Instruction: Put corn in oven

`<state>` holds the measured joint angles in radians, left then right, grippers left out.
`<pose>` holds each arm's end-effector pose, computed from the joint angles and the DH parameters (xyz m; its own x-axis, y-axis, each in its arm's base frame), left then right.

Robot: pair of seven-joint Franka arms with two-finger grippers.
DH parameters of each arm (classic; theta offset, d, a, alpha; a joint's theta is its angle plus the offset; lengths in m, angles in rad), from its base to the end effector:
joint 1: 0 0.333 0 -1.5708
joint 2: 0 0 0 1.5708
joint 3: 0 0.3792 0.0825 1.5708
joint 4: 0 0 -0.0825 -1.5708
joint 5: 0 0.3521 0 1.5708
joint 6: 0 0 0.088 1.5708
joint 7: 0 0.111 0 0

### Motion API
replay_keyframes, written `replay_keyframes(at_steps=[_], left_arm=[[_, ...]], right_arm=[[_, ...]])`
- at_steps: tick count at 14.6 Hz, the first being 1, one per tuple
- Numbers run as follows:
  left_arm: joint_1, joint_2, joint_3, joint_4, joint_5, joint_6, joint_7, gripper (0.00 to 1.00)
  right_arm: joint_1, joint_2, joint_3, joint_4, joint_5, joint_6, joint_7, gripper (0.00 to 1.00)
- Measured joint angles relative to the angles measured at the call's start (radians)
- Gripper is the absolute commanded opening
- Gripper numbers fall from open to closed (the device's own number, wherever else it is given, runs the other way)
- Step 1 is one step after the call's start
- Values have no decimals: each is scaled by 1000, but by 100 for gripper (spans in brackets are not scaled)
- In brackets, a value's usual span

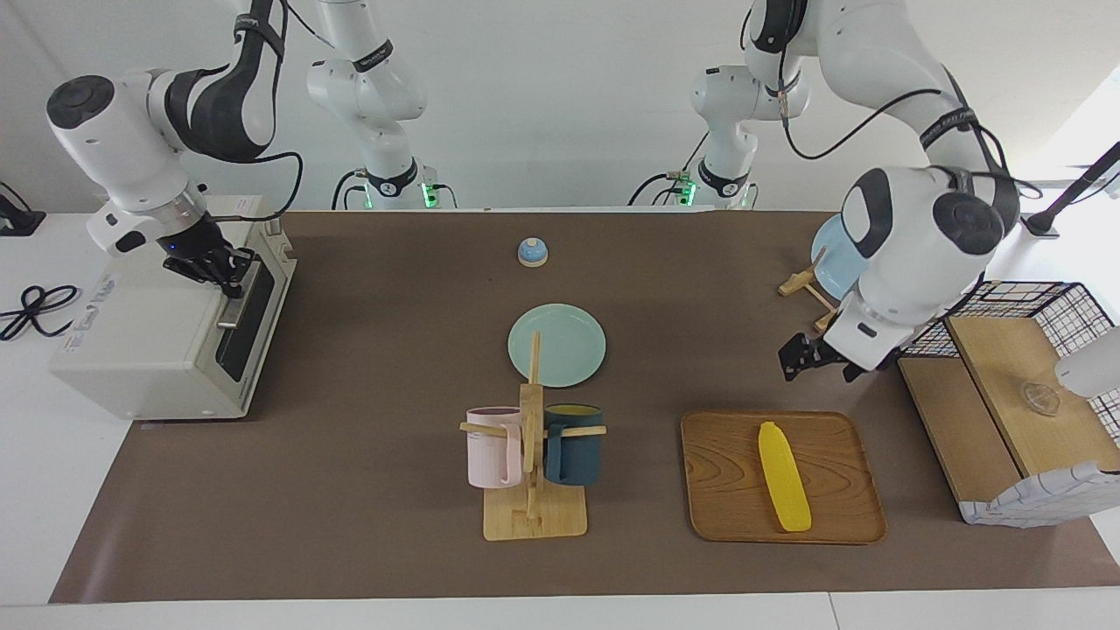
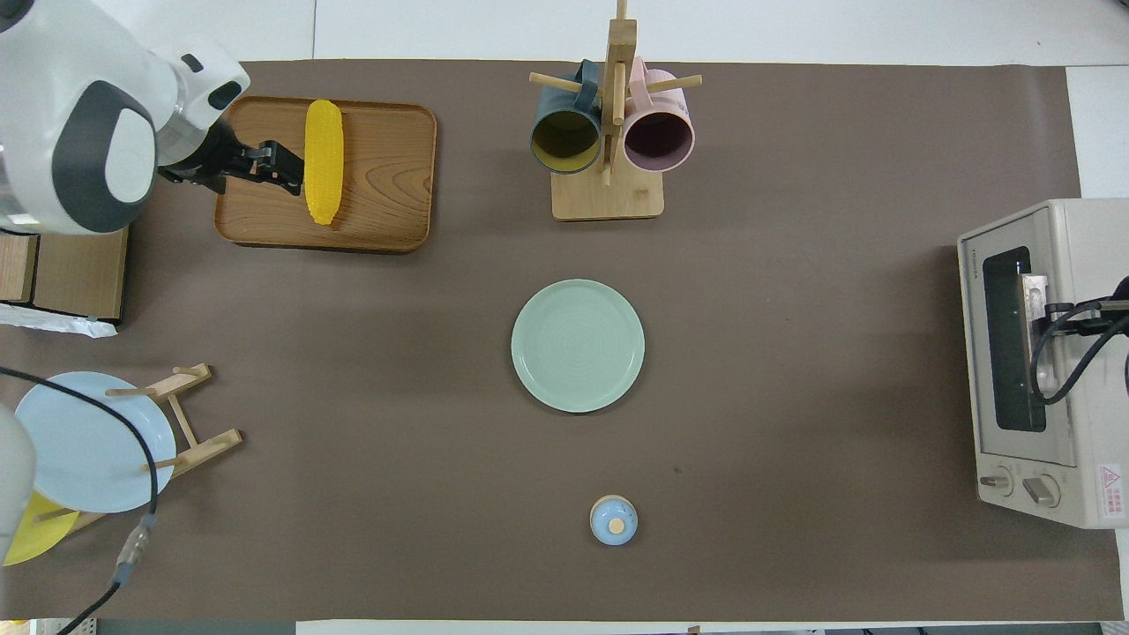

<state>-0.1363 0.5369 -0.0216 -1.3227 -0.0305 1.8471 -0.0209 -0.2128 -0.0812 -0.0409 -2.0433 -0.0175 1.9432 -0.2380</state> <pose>0.7038 -0.1107 0.4835 0.9920 -0.1255 -0.0134 -0.1248 -0.9914 0.0400 0.4780 -0.1259 0.5469 0.9997 -0.0091 -0.0215 -0.0089 -0.9999 0.0080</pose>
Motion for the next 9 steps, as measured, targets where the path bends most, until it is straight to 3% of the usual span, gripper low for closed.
replay_keyframes(at_steps=[2,4,9], left_arm=[[0,140,-13,139,0,21,1,100],[1,221,-12,215,0,69,1,100],[4,272,-13,236,0,143,3,100]], right_arm=[[6,0,3,-2,21,-2,8,0],[39,1,6,-13,36,-2,49,0],[158,63,12,-56,44,109,145,0]])
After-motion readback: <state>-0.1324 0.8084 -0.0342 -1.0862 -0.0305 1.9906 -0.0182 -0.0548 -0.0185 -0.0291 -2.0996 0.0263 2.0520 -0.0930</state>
